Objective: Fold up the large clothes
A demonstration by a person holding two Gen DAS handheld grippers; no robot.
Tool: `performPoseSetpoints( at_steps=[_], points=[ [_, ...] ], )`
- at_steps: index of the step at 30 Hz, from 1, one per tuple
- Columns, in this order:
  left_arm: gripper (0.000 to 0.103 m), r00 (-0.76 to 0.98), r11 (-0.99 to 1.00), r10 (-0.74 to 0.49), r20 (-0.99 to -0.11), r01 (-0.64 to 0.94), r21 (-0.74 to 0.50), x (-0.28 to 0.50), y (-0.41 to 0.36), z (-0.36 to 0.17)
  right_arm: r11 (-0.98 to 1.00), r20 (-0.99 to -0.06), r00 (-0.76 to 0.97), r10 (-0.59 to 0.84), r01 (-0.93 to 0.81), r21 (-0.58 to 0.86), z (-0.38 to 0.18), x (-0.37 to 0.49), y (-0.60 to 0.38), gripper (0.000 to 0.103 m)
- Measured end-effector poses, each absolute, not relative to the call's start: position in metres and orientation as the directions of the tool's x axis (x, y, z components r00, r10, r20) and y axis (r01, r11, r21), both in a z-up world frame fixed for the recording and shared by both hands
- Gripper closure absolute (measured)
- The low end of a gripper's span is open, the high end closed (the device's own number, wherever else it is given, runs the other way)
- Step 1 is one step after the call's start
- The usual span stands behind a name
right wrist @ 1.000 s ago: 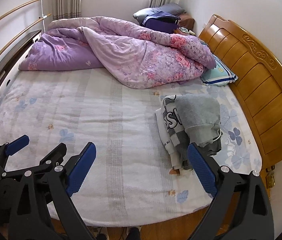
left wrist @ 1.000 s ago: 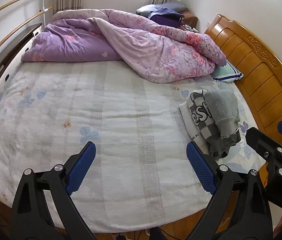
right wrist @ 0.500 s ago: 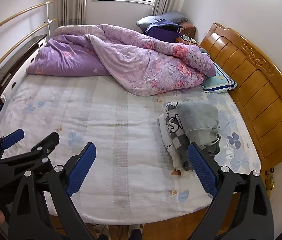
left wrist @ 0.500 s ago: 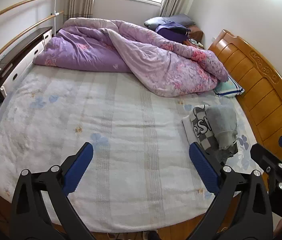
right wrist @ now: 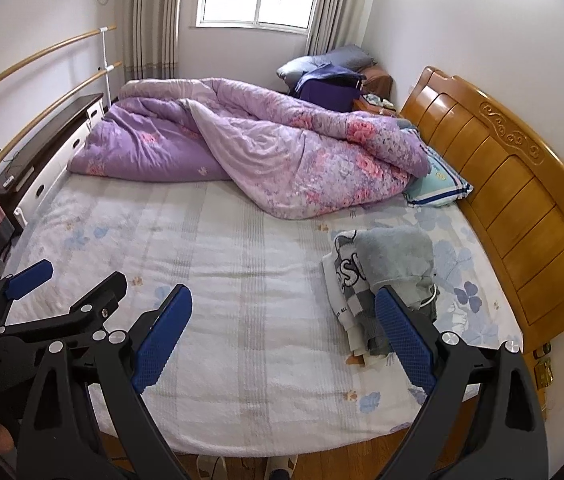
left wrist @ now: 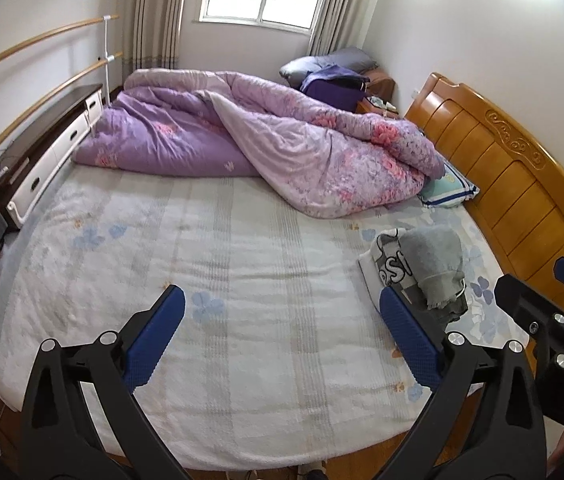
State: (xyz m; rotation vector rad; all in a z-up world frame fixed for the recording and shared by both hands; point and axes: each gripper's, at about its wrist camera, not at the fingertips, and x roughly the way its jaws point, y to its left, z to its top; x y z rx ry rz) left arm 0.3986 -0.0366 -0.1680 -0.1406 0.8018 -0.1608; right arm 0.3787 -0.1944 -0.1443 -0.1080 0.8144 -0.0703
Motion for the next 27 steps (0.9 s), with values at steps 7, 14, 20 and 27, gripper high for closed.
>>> performPoseSetpoints(
  at_steps=[7,14,20,27],
  points=[
    [0.005,0.713,0.981,-0.186,-0.676,0.099,-0.165,0.385,-0.038,-0.145,0.995,-0.7,0.71,-0.081,0.014,-0.102,-0.127,0.367,-0.198,0.013],
    [0.005,0.748,0.988,-0.15,-0.646,0.1,-0.114,0.372,-0.042,-0.128,0.997,-0.689,0.722,-0.058,0.004,-0.08,-0.117,0.358,-0.202,0.012],
    [0.005,0.768,0.991,-0.13,-0.628,0.092,-0.093,0.364,-0.044,-0.117,0.997,-0.681,0.73,-0.052,-0.003,-0.079,-0.109,0.354,-0.203,0.012],
    [0.005,0.784,0.99,-0.138,-0.605,0.095,-0.103,0.361,-0.047,-0.108,0.997,-0.665,0.745,-0.051,-0.003,-0.081,-0.102,0.351,-0.205,0.012]
  ],
)
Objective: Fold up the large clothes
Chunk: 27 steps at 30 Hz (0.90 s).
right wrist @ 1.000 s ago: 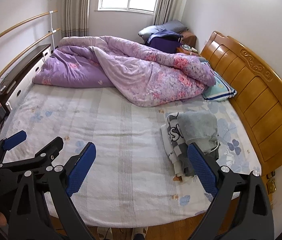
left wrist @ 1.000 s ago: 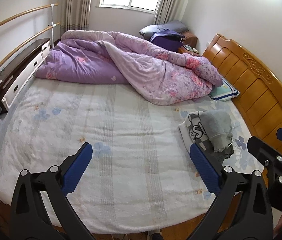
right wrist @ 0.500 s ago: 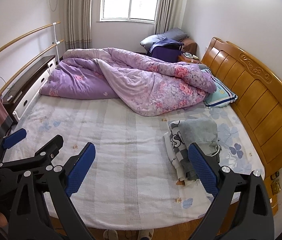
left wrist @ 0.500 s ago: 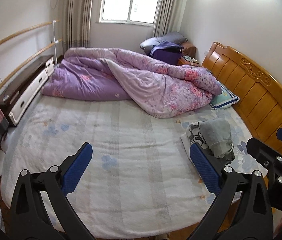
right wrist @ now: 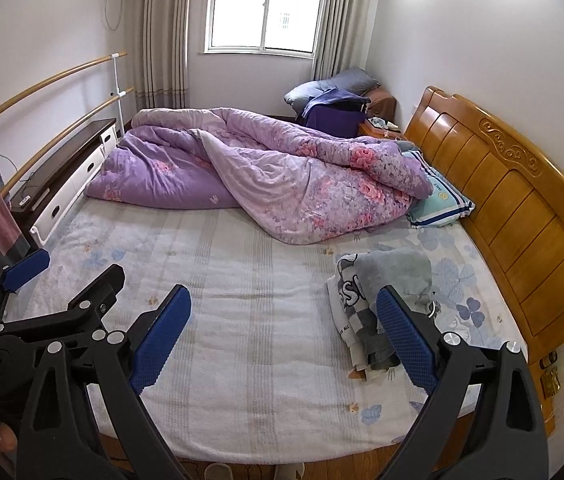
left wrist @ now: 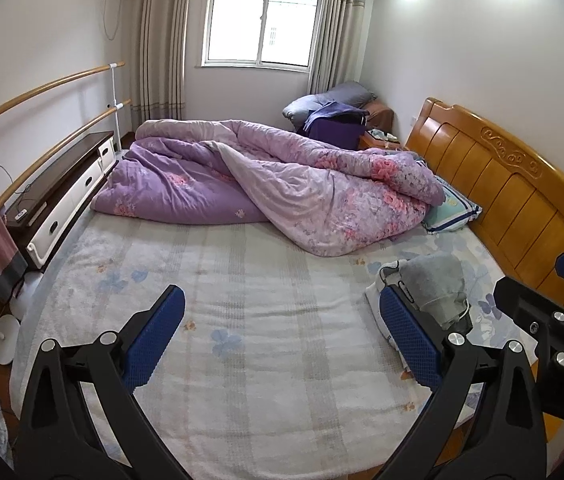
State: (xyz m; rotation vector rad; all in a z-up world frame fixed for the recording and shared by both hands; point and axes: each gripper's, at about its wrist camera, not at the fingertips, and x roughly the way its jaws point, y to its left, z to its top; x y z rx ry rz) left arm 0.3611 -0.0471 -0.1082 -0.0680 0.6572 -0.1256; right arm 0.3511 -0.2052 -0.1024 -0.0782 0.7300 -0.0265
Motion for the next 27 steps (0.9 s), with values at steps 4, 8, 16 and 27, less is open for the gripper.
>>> performPoseSetpoints(
  at_steps=[4,8,16,27],
  points=[
    [0.005,0.783,0.988,-0.152,-0.603,0.101,-0.118,0.362,-0.048,-0.108,0.997,-0.661,0.749,-0.052,0.0,-0.079,-0.101,0.35,-0.208,0.012],
    [0.005,0.779,0.986,-0.162,-0.606,0.107,-0.127,0.363,-0.051,-0.108,0.997,-0.66,0.749,-0.054,0.001,-0.08,-0.101,0.35,-0.208,0.012],
    [0.005,0.789,0.988,-0.155,-0.595,0.108,-0.114,0.367,-0.052,-0.106,0.997,-0.652,0.757,-0.054,0.011,-0.07,-0.099,0.346,-0.213,0.012],
    [0.005,0.813,0.987,-0.156,-0.561,0.111,-0.114,0.371,-0.05,-0.098,0.998,-0.607,0.793,-0.047,0.017,-0.055,-0.092,0.344,-0.216,0.012]
  ],
)
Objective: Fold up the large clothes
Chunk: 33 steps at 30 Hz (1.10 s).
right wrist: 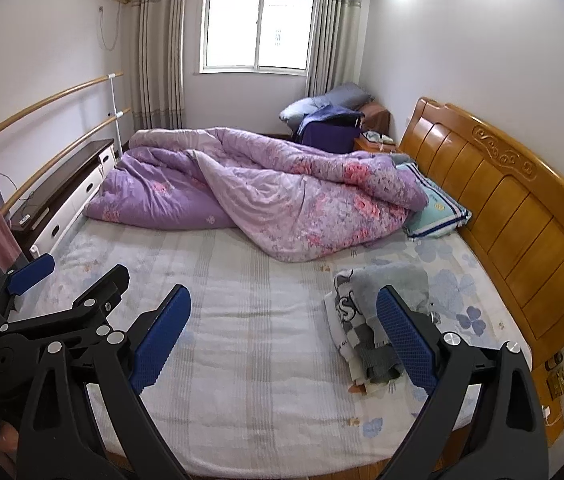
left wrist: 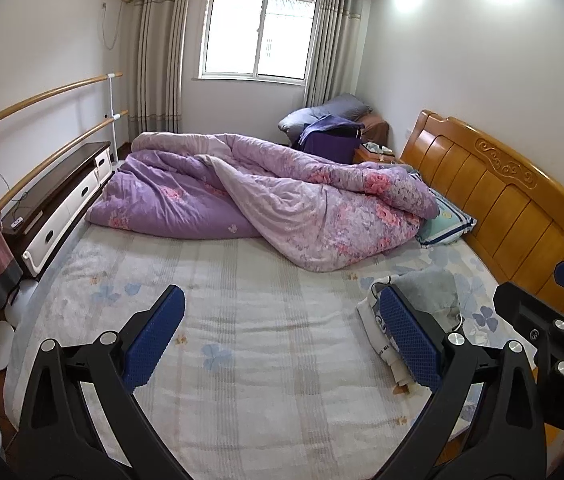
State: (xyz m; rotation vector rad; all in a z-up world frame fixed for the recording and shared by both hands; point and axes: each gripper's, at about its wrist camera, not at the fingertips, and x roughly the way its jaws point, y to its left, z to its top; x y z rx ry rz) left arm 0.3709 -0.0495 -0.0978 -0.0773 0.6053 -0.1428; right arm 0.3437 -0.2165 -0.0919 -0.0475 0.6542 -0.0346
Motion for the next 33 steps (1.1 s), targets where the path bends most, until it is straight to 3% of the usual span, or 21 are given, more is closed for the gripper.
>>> performPoseSetpoints(
  at_steps=[33],
  points=[
    [0.005,0.819,0.991,-0.137,-0.558,0.111,-0.08,0.384,-0.05,-0.101,0.999,-0.609,0.793,-0.036,0.01,-0.045,-0.099,0.356,-0.217,0.012]
  ],
)
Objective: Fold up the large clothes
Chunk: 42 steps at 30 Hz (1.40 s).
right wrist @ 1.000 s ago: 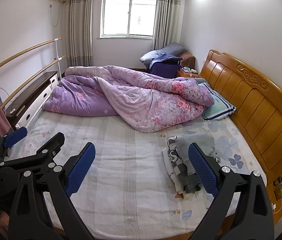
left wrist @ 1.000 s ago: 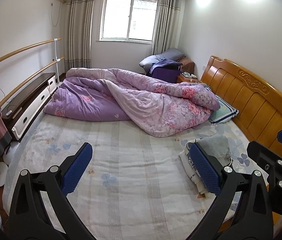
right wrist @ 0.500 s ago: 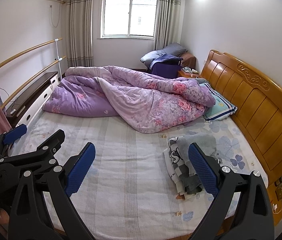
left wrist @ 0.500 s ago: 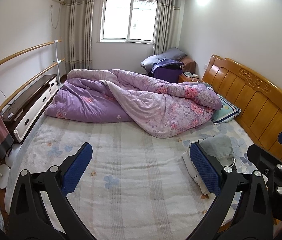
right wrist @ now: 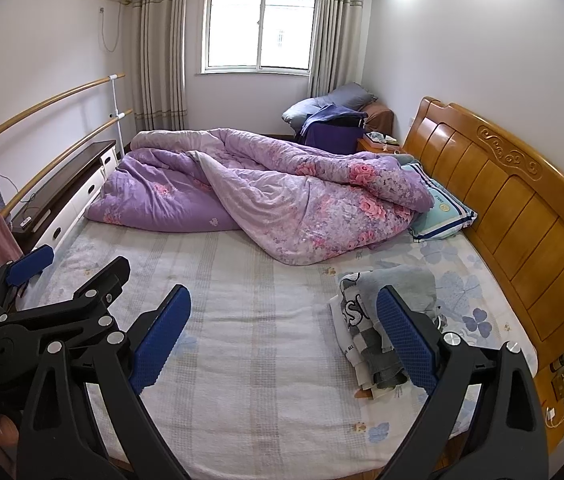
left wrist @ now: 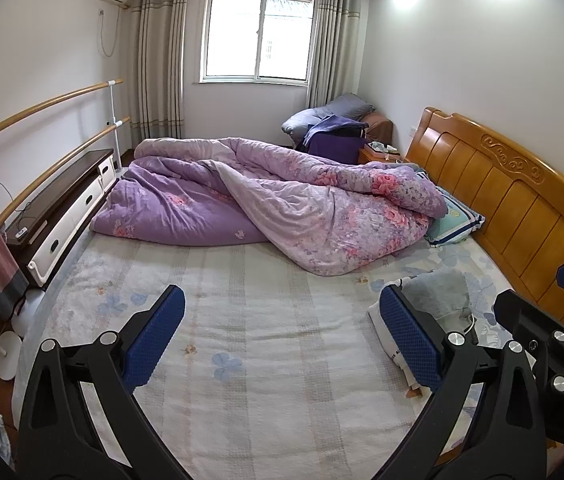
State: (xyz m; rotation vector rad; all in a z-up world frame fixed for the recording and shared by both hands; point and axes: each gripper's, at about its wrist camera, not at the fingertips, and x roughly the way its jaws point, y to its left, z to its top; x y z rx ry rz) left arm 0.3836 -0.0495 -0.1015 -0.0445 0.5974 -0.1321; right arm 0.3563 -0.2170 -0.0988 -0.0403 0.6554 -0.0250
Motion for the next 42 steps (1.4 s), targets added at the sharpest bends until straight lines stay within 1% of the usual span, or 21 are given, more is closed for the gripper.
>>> performPoseSetpoints(
  at_steps=[20,27,42],
  points=[
    [0.005,0.816,0.991,-0.135,-0.562,0.111,-0.077,0.391,-0.039,-0.106,0.999,-0.616,0.787,-0.028,0.006,-0.038,-0.103,0.364,-0.216,0.012],
    [0.005,0.818,0.993,-0.118,-0.564,0.096,-0.069,0.398,-0.039,-0.111,1.0,-0.618,0.786,-0.011,-0.008,-0.028,-0.107,0.371,-0.223,0.012],
    [0.005,0.815,0.998,-0.062,-0.576,0.036,-0.056,0.415,-0.095,-0.119,0.997,-0.625,0.778,0.059,-0.073,0.004,-0.115,0.4,-0.283,0.012]
  ],
)
